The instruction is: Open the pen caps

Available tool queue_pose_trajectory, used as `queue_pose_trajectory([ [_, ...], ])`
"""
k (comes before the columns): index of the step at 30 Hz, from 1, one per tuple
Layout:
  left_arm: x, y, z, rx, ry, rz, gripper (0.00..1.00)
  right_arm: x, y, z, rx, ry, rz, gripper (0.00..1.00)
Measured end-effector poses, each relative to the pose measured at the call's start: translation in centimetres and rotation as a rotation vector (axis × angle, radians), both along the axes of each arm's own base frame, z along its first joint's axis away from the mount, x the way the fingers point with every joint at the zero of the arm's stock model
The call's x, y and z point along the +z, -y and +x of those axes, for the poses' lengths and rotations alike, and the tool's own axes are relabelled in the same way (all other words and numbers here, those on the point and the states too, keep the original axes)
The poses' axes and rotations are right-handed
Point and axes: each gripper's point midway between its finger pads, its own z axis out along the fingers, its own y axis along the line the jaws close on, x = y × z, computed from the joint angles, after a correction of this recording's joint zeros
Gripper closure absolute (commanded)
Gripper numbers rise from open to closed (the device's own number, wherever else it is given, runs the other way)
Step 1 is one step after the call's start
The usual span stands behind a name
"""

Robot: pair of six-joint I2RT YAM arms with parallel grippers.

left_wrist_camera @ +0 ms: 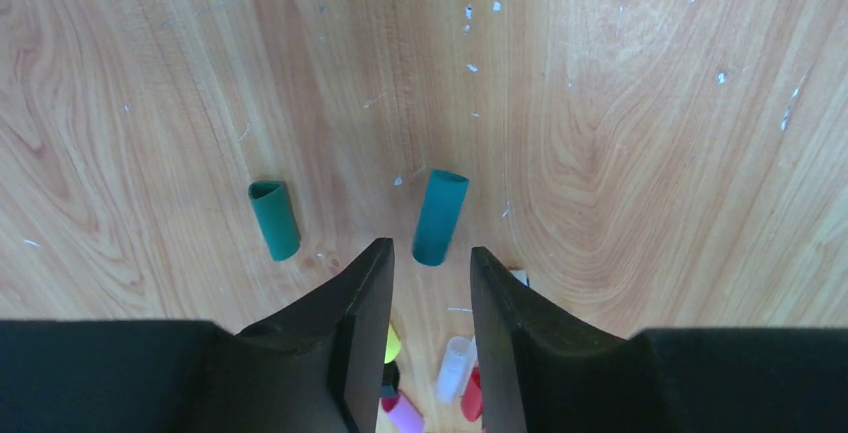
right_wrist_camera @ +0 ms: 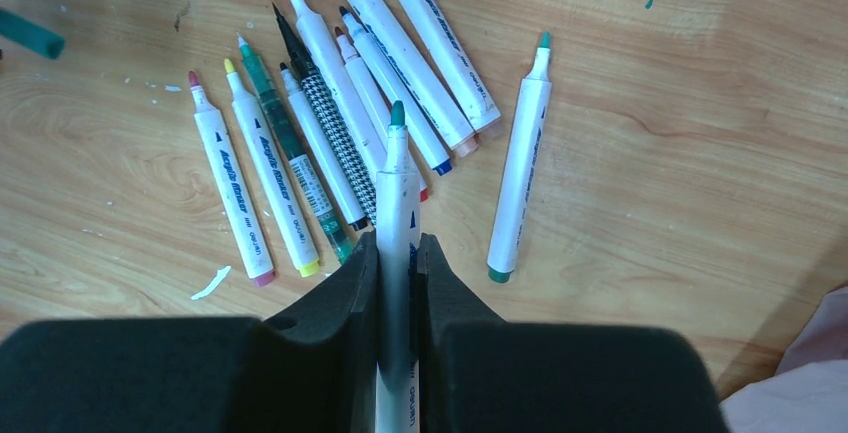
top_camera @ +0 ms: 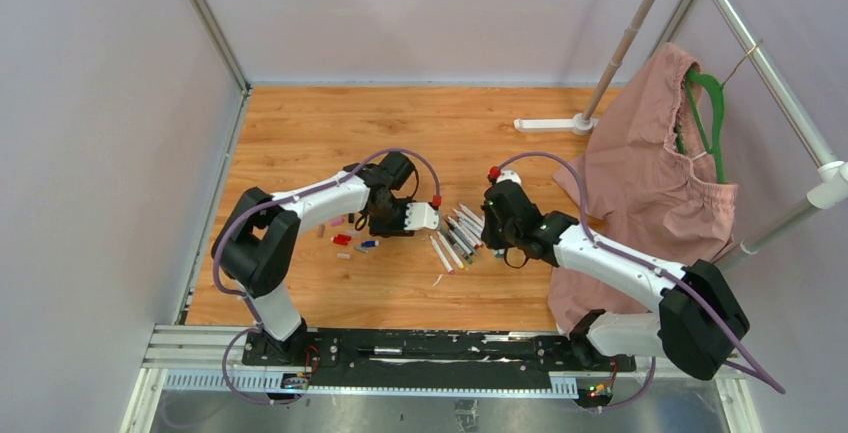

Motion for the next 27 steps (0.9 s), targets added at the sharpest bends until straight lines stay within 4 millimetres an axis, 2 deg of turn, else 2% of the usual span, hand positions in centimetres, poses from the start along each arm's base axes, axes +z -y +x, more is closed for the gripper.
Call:
queue_pose_trajectory([
  [2, 0.1, 0.0, 0.0, 0.014, -0.001, -0.004, 0.39, -0.4, 0.1, 0.1, 0.001, -0.007, -0.013, 0.94],
  [4, 0.4, 0.0, -0.1, 0.019, -0.002, -0.011, 0.34, -0.9, 0.1, 0.1, 0.005, -0.016, -0.028, 0.93],
  [8, 2.2, -0.2, 0.0, 0.041, 0.0, -0.044, 0.33, -2.2, 0.1, 0.2, 0.014, -0.039, -0.058, 0.92],
  [10, 3.9, -0.4, 0.8, 0.07, 0.011, -0.077, 0.33, -2.8, 0.2, 0.3, 0.019, -0.049, -0.076, 0.91],
  [14, 8.7, -1.9, 3.7, 0.199, 0.073, -0.18, 0.33, -3.7, 0.4, 0.6, 0.025, -0.058, -0.101, 0.85],
  [17, 11.6, -3.6, 5.0, 0.292, 0.129, -0.234, 0.33, -4.2, 0.4, 0.9, 0.033, -0.058, -0.114, 0.83],
  [22, 14.5, -5.4, 4.2, 0.382, 0.163, -0.289, 0.33, -5.0, 0.7, 1.4, 0.032, -0.065, -0.132, 0.82],
  [27, 15.7, -6.1, 2.7, 0.421, 0.173, -0.333, 0.33, -4.8, 1.5, 2.6, 0.002, -0.056, -0.133, 0.83],
])
